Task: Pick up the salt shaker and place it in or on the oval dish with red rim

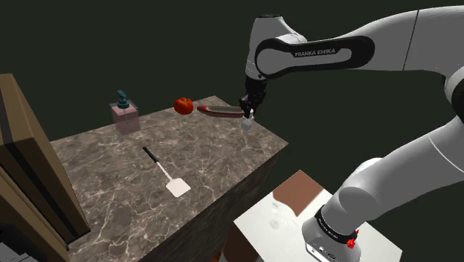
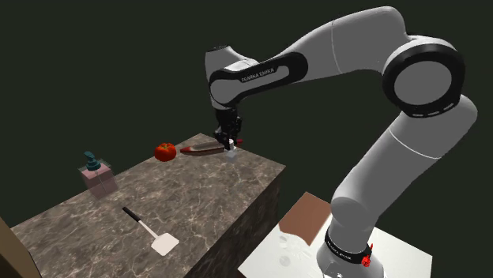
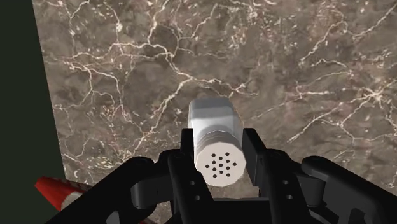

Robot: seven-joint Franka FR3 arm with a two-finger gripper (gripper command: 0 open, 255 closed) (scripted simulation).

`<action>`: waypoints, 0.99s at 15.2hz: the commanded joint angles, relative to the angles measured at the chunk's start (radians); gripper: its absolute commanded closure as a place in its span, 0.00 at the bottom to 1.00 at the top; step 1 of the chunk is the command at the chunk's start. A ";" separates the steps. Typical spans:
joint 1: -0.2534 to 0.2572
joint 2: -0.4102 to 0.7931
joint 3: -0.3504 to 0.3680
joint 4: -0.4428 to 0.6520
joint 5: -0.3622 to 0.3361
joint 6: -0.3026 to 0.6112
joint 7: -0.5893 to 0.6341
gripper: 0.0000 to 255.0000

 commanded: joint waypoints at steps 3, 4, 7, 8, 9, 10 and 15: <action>-0.030 0.135 -0.025 0.152 -0.032 -0.015 -0.039 1.00; -0.036 0.169 -0.030 0.192 -0.038 -0.021 -0.048 1.00; -0.052 0.273 -0.044 0.319 -0.056 -0.043 -0.073 1.00; -0.057 0.308 -0.048 0.365 -0.061 -0.053 -0.082 1.00; -0.061 0.344 -0.053 0.412 -0.066 -0.064 -0.090 1.00; -0.065 0.380 -0.057 0.461 -0.070 -0.076 -0.099 1.00; -0.079 0.577 -0.075 0.742 -0.089 -0.157 -0.142 1.00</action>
